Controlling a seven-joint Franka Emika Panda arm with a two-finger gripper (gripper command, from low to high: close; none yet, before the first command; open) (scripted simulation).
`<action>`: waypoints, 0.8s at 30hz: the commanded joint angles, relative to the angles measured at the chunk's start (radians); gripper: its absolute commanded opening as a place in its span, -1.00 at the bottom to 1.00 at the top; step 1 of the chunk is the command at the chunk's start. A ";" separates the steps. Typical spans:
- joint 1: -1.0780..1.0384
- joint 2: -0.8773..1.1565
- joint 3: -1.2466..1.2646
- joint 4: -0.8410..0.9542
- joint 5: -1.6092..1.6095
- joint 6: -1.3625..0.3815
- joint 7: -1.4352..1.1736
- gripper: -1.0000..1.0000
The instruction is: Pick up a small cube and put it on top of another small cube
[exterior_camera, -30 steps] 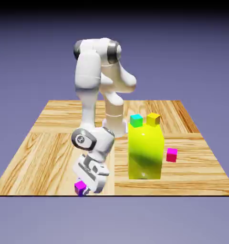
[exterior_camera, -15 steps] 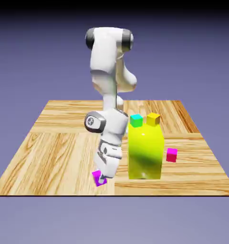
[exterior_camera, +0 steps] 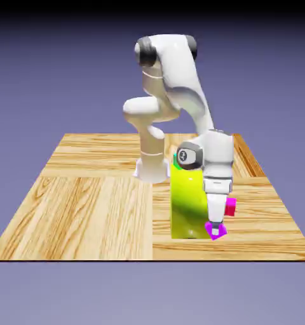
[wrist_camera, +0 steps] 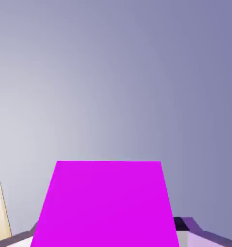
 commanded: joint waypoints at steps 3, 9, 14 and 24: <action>-0.030 -0.009 0.109 -0.029 -0.036 -0.080 0.007 -1.00; -0.089 -0.026 0.326 -0.088 -0.110 -0.241 0.023 -1.00; -0.139 -0.040 0.507 -0.137 -0.170 -0.375 0.035 -1.00; -0.238 -0.069 0.870 -0.236 -0.292 -0.644 0.061 -1.00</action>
